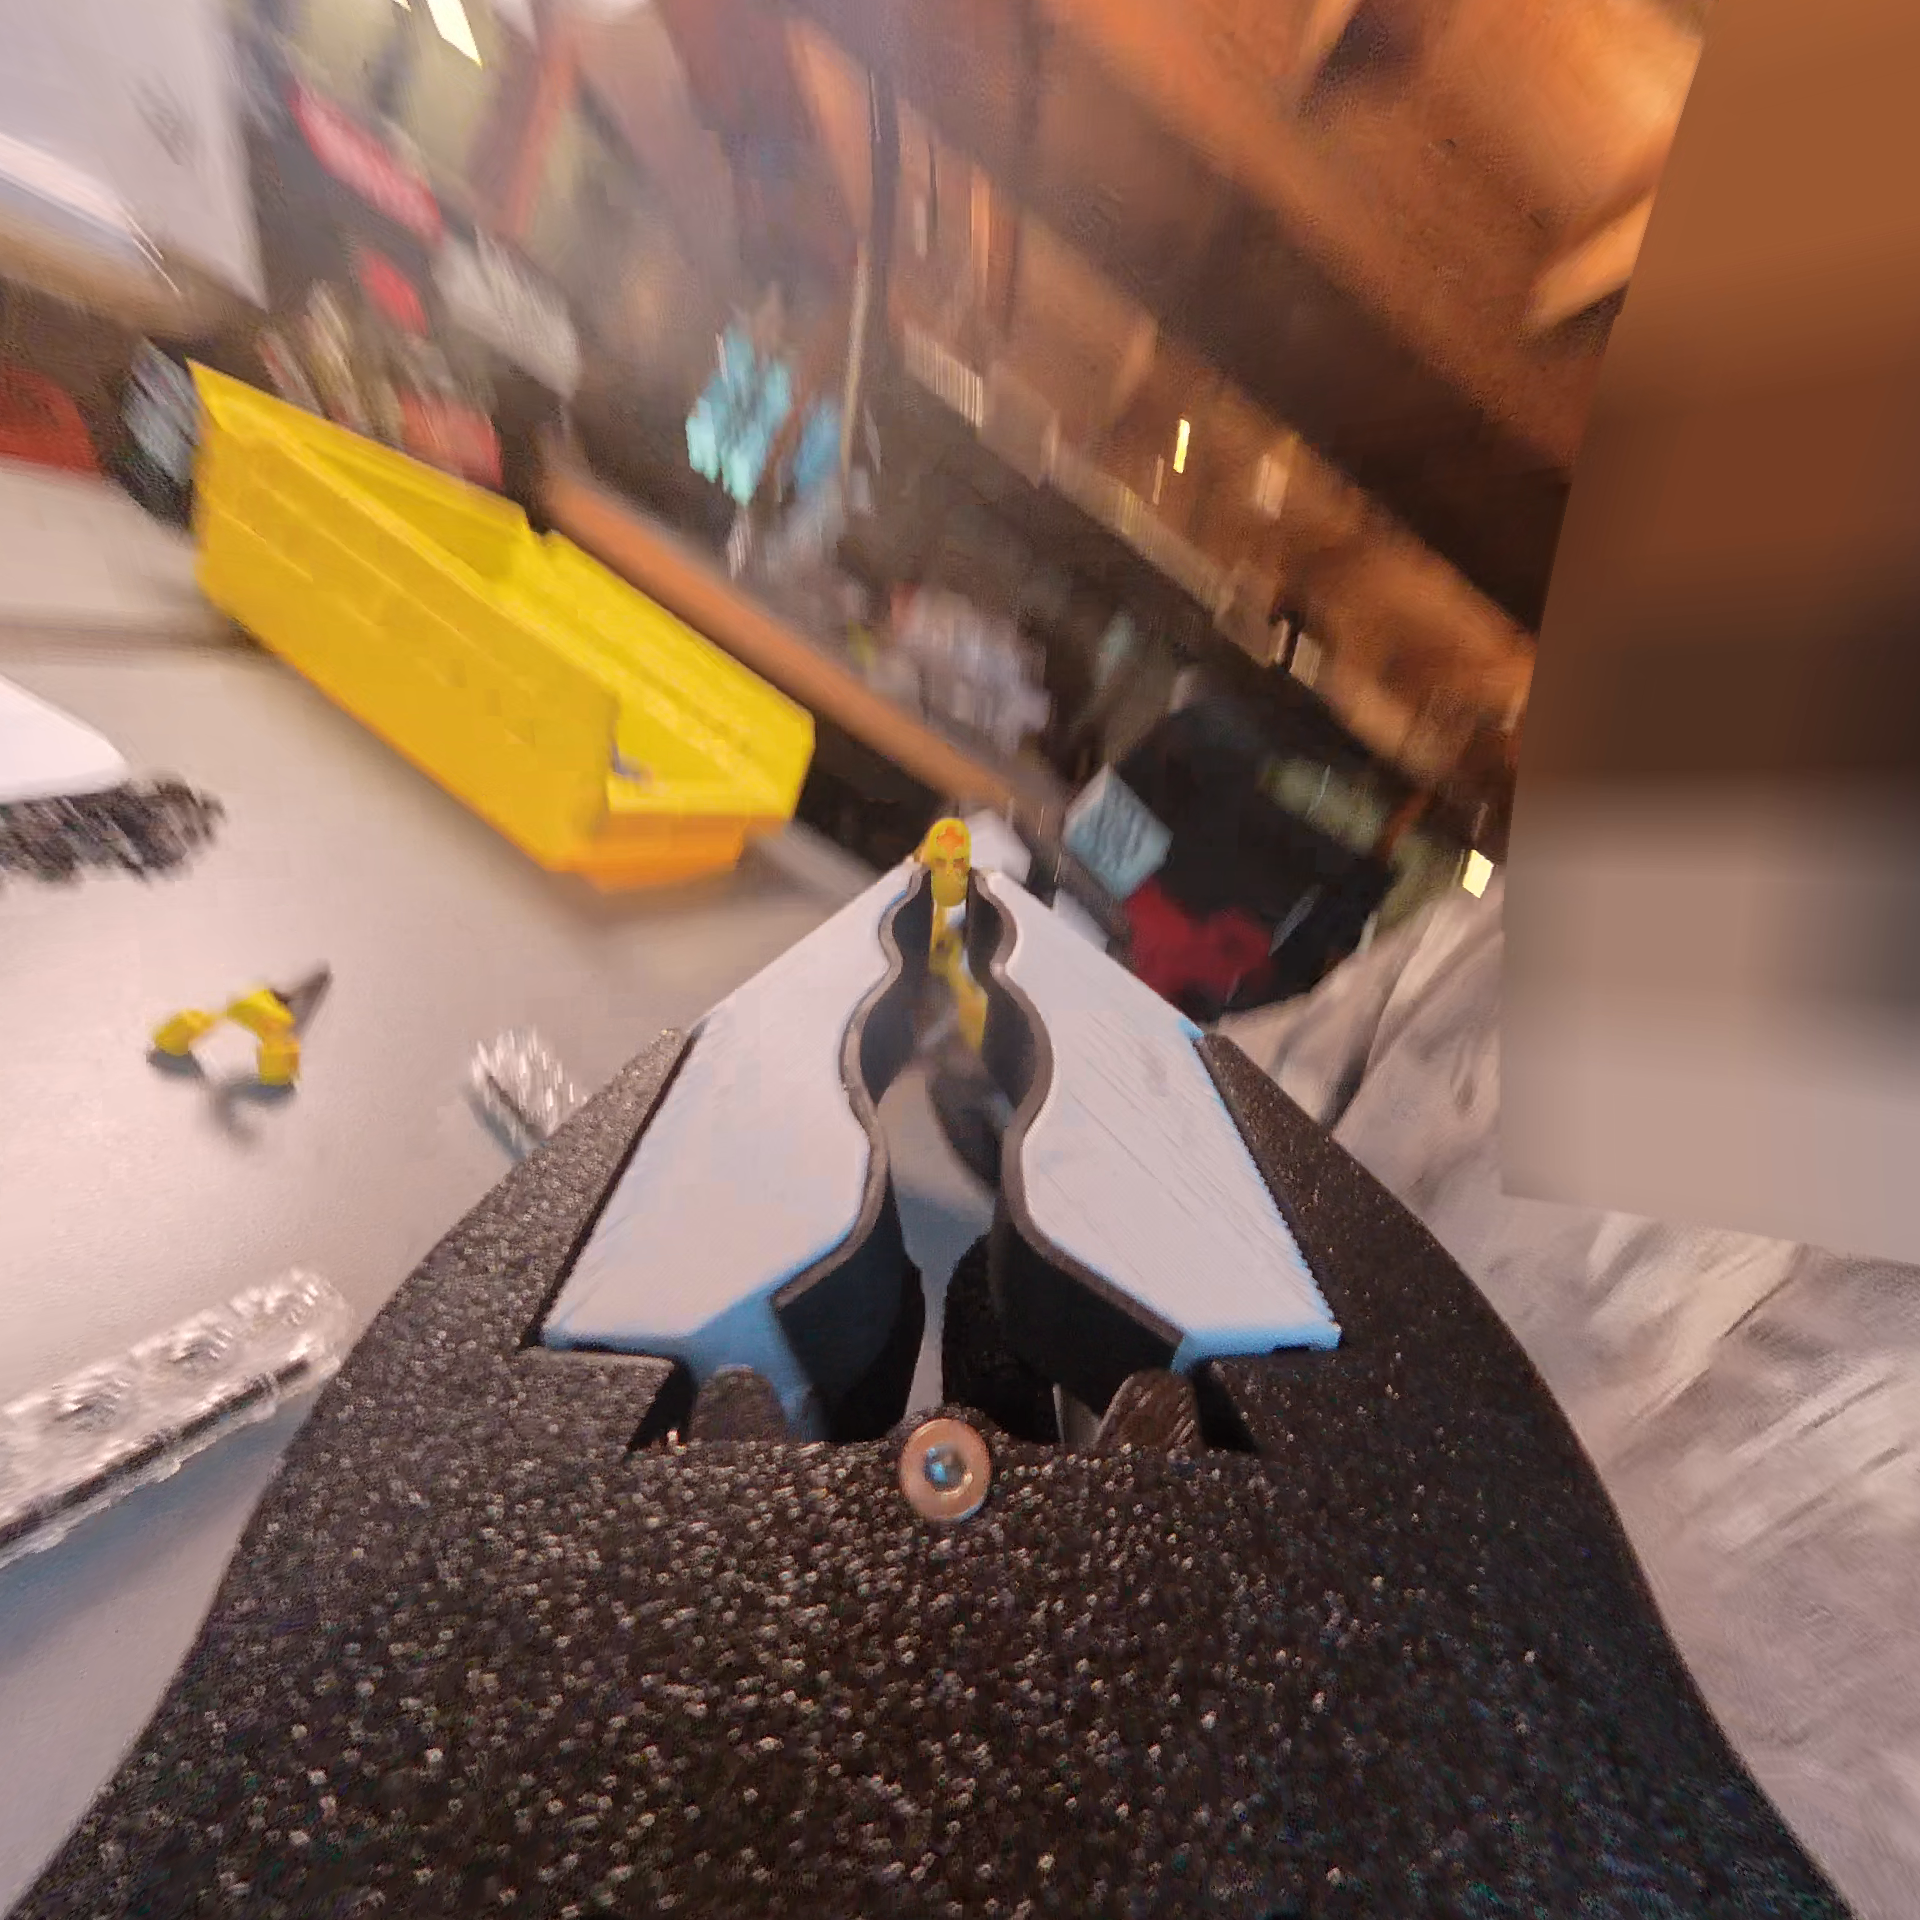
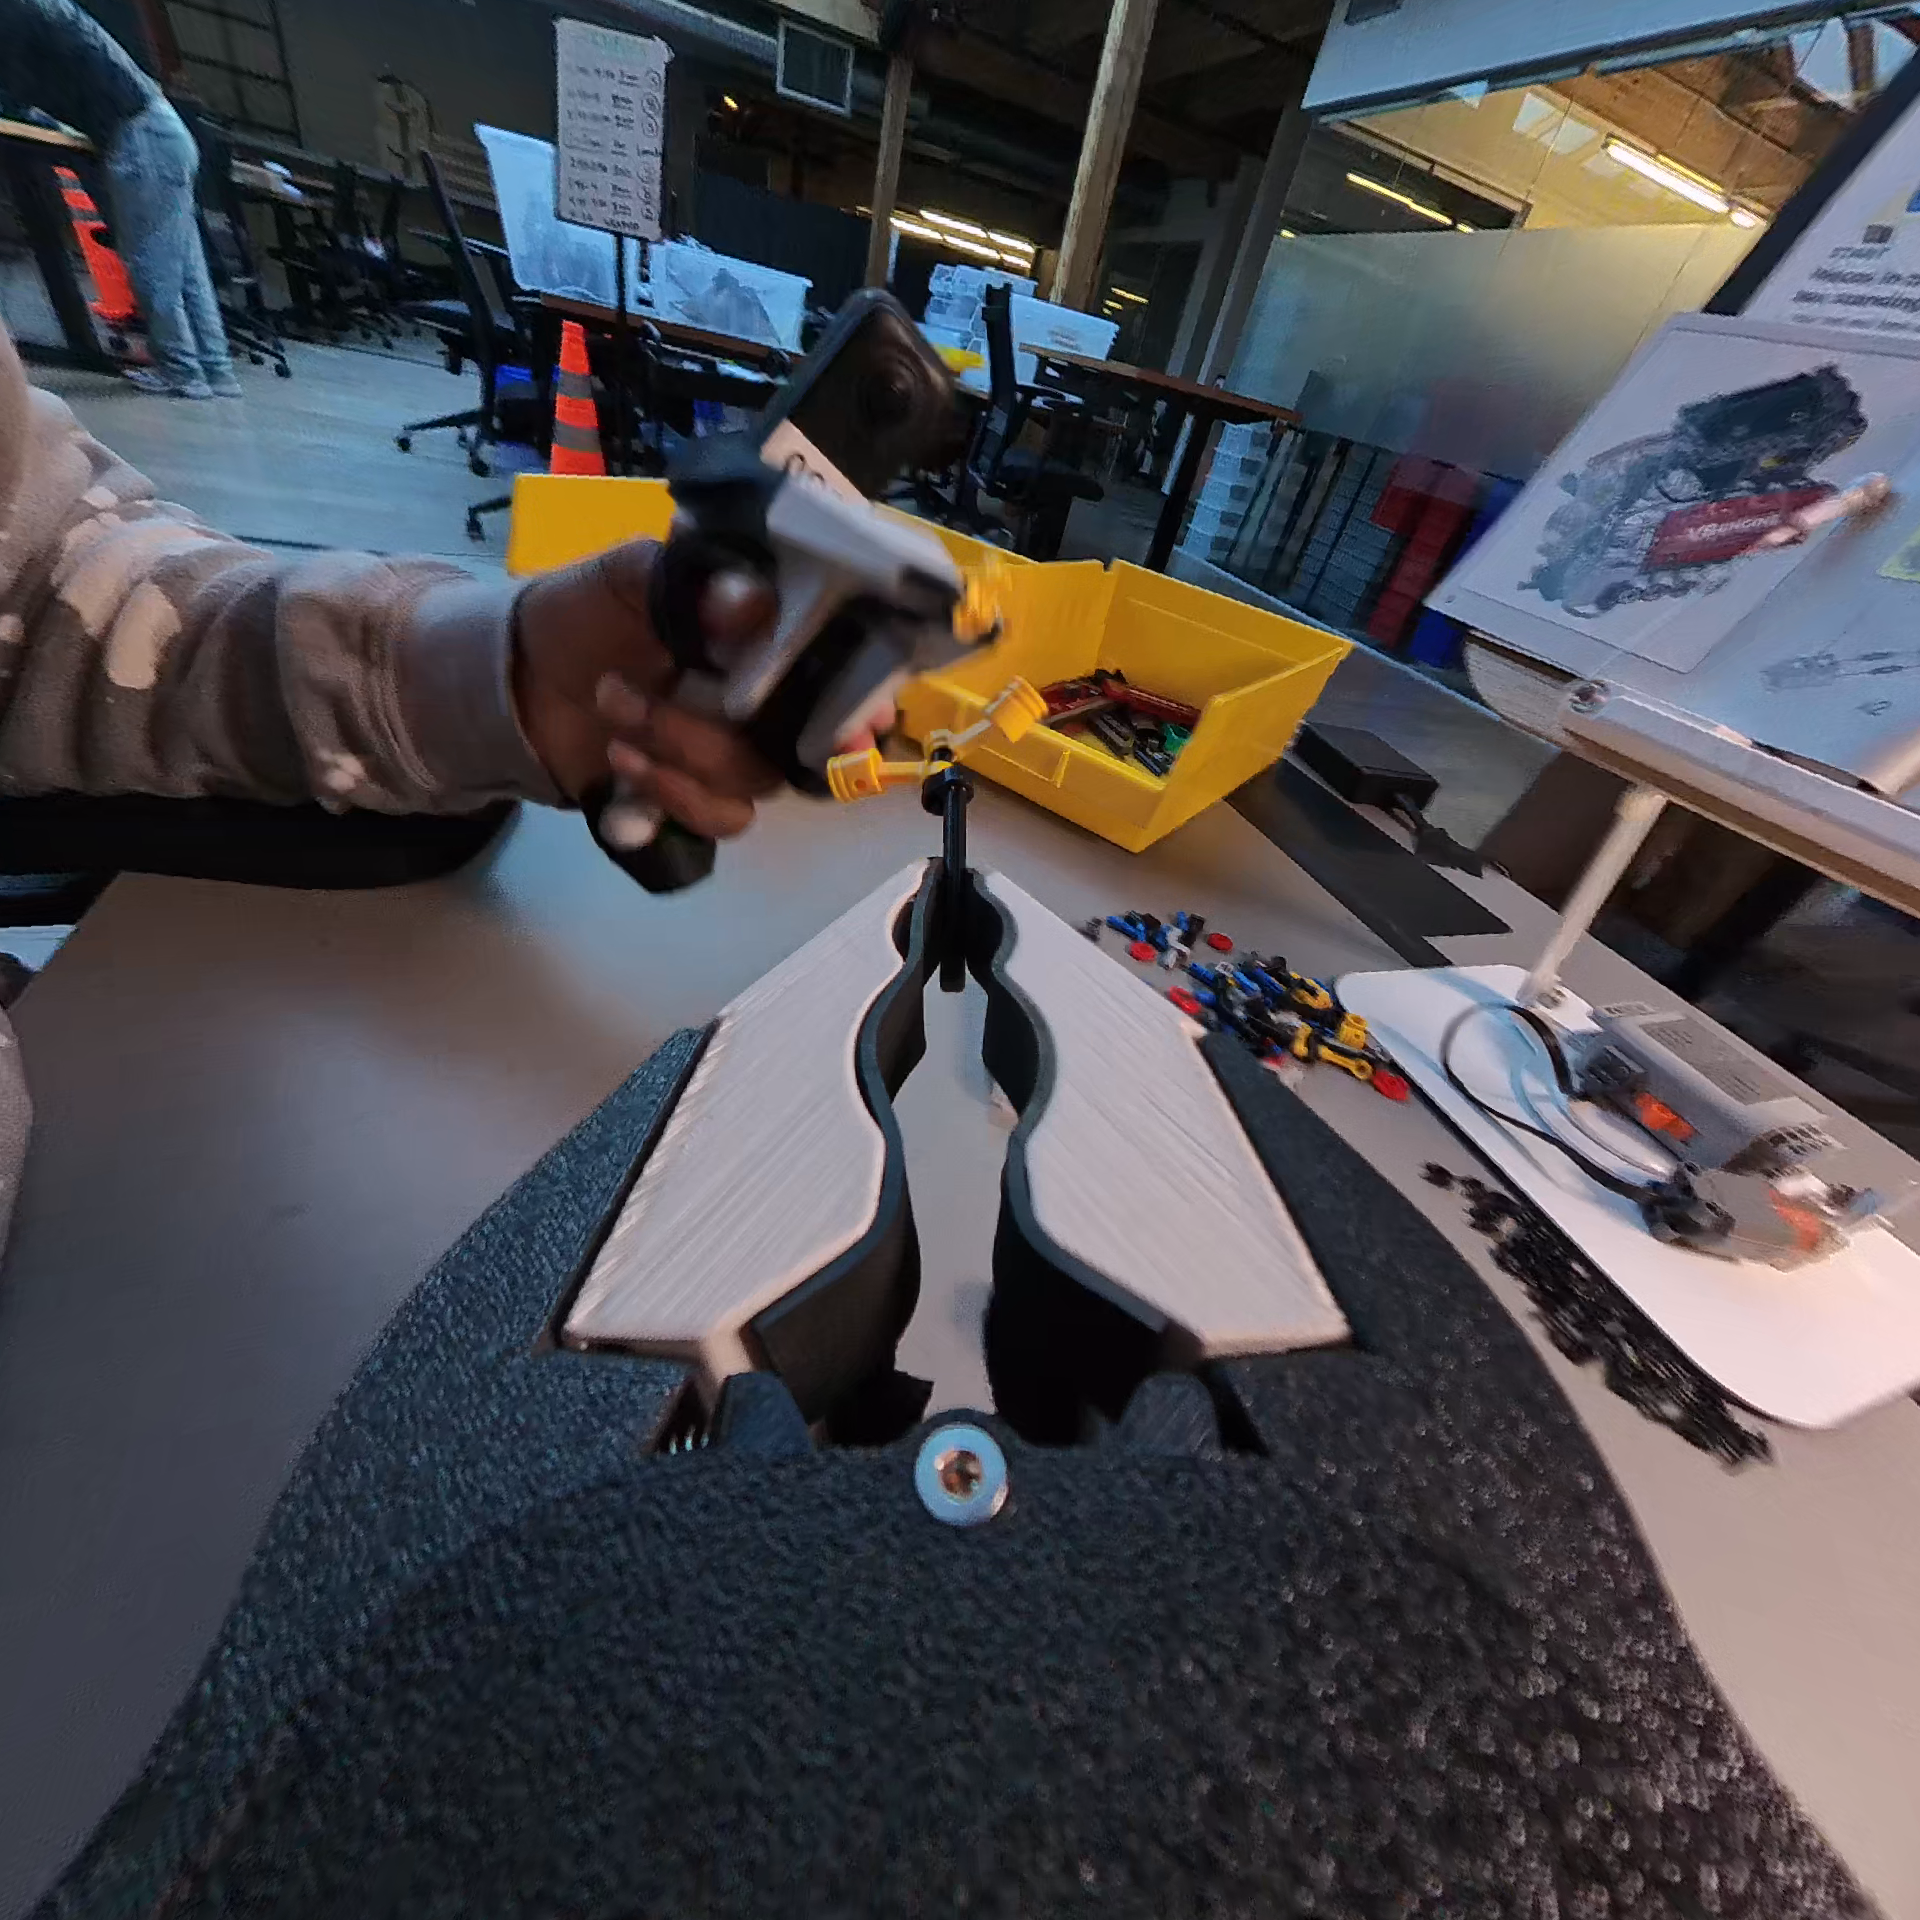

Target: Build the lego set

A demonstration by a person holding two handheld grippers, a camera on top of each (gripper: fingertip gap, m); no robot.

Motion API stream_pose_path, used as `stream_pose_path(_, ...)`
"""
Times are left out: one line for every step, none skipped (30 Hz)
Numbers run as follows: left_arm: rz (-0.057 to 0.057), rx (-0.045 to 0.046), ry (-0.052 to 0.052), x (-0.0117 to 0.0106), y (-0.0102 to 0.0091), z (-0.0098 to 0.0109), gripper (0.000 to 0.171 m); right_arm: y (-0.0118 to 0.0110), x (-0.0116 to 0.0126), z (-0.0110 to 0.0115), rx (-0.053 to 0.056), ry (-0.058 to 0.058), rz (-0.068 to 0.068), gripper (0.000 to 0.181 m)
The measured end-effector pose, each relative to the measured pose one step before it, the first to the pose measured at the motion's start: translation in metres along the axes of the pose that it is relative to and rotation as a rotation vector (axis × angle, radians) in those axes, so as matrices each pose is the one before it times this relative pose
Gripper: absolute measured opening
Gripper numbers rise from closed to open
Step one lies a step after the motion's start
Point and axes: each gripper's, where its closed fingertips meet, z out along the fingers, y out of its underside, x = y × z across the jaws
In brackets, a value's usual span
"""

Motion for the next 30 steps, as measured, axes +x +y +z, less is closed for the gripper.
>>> stream_pose_path(-0.0264,0.12158,-0.0204,-0.00618,-0.03241,-0.02397,0.005,0.00551,0.01381,-0.00977,-0.0001,0.0434,0.0292,0.002)
stream_pose_path(0.0706,0.04105,-0.0594,-0.00440,-0.01722,-0.01482,0.002,-0.00587,0.00924,-0.00662,0.0543,0.0194,0.0713,0.002)
stream_pose_path(0.0874,-0.11006,-0.0245,0.00486,0.02027,0.00533,0.006,-0.01289,-0.00633,0.00425,0.0426,-0.0096,-0.0143,0.002)
stream_pose_path(0.0218,-0.08761,0.0274,0.01107,0.02571,0.01622,0.006,-0.00996,-0.01088,0.01066,0.0141,-0.0089,-0.0800,0.003)
stream_pose_path(-0.0308,-0.01565,0.0195,0.00194,0.01213,0.01074,0.006,-0.00439,-0.00692,0.00884,0.0049,-0.0233,-0.0120,0.003)
stream_pose_path(-0.0428,0.03247,0.0128,-0.00278,-0.00383,-0.00015,0.006,0.00103,-0.00071,0.00211,0.0018,-0.0151,0.0181,0.003)
stream_pose_path(0.0093,0.01195,-0.0064,-0.00135,-0.00713,-0.00401,0.006,0.00438,0.00548,-0.00342,0.0003,0.0161,0.0123,0.003)
stream_pose_path(0.0465,-0.00929,-0.0206,-0.00081,-0.00441,-0.00295,0.006,0.00458,0.00528,-0.00393,-0.0014,0.0151,0.0256,0.003)
stream_pose_path(0.0117,-0.00446,0.0032,0.00076,-0.00177,-0.00039,0.006,0.00216,0.00168,-0.00193,0.0031,0.0048,0.0210,0.003)
stream_pose_path(-0.0215,0.00999,0.0165,0.00047,-0.00027,0.00110,0.006,0.00083,-0.00150,0.00011,0.0015,-0.0016,0.0004,0.003)
stream_pose_path(-0.0296,0.00719,0.0158,-0.00018,0.00232,0.00192,0.006,-0.00020,-0.00207,0.00107,0.0018,-0.0027,-0.0082,0.003)
stream_pose_path(-0.0265,-0.01046,0.0086,-0.00081,0.00565,0.00248,0.006,-0.00071,-0.00162,0.00077,0.0046,-0.0062,0.0012,0.003)
stream_pose_path(-0.0189,-0.01141,0.0045,-0.00081,0.00511,0.00233,0.006,-0.00135,-0.00023,-0.00014,0.0115,-0.0010,0.0041,0.003)
stream_pose_path(-0.0187,-0.00673,0.0129,0.00086,0.00299,0.00189,0.006,-0.00098,0.00105,-0.00071,0.0123,0.0040,0.0101,0.003)
stream_pose_path(-0.0125,-0.00087,0.0110,0.00135,0.00090,0.00173,0.006,-0.00045,0.00020,-0.00041,0.0106,-0.0034,0.0162,0.003)
stream_pose_path(-0.0039,0.00183,0.0031,0.00114,-0.00017,0.00185,0.006,-0.00051,-0.00003,-0.00034,0.0108,-0.0010,0.0115,0.003)
stream_pose_path(-0.0063,-0.00293,0.0069,0.00192,0.00001,0.00237,0.006,-0.00221,-0.00026,-0.00020,0.0212,0.0004,0.0132,0.003)
stream_pose_path(-0.0092,-0.00166,0.0114,0.00259,-0.00001,0.00255,0.006,-0.00315,0.00019,-0.00015,0.0286,0.0003,0.0249,0.003)
stream_pose_path(-0.0089,0.00307,0.0075,0.00178,-0.00056,0.00194,0.006,-0.00427,0.00107,-0.00028,0.0425,-0.0007,0.0503,0.003)
stream_pose_path(-0.0072,0.00410,0.0040,0.00079,-0.00054,0.00123,0.006,-0.00471,0.00153,-0.00053,0.0553,-0.0101,0.0920,0.003)
stream_pose_path(-0.0089,0.00424,0.0036,0.00027,-0.00066,0.00055,0.006,-0.00294,0.00314,-0.00095,0.0502,-0.0049,0.0991,0.003)
stream_pose_path(-0.0083,0.00598,0.0035,0.00006,-0.00059,-0.00006,0.007,-0.00222,0.00458,-0.00128,0.0448,0.0048,0.0820,0.002)
stream_pose_path(-0.0082,0.00652,0.0024,-0.00021,-0.00046,-0.00036,0.007,-0.00187,0.00304,-0.00081,0.0334,0.0003,0.0622,0.002)
stream_pose_path(-0.0121,0.00533,0.0027,-0.00035,-0.00013,-0.00038,0.007,0.00066,-0.00014,0.00064,0.0041,0.0005,0.0008,0.002)
stream_pose_path(-0.0126,0.00446,0.0037,-0.00028,0.00005,-0.00034,0.007,0.00231,-0.00160,0.00177,-0.0141,0.0108,-0.0546,0.002)
stream_pose_path(-0.0089,0.00319,0.0013,-0.00027,0.00012,-0.00023,0.007,0.00094,-0.00230,0.00192,-0.0074,0.0092,-0.0522,0.003)
stream_pose_path(-0.0044,-0.00071,-0.0025,-0.00047,0.00044,0.00002,0.007,0.00023,-0.00103,0.00128,-0.0030,0.0083,-0.0253,0.003)
stream_pose_path(-0.0039,-0.00239,-0.0024,-0.00032,0.00033,0.00005,0.007,0.00360,0.00049,0.00114,-0.0274,0.0200,-0.0543,0.003)
stream_pose_path(-0.0073,-0.00273,-0.0059,-0.00094,0.00022,0.00013,0.007,0.00418,-0.00130,0.00114,-0.0306,0.0153,-0.0822,0.003)
stream_pose_path(-0.0100,-0.00204,-0.0097,-0.00173,0.00034,-0.00004,0.007,0.00294,-0.00204,0.00145,-0.0232,0.0118,-0.0639,0.003)
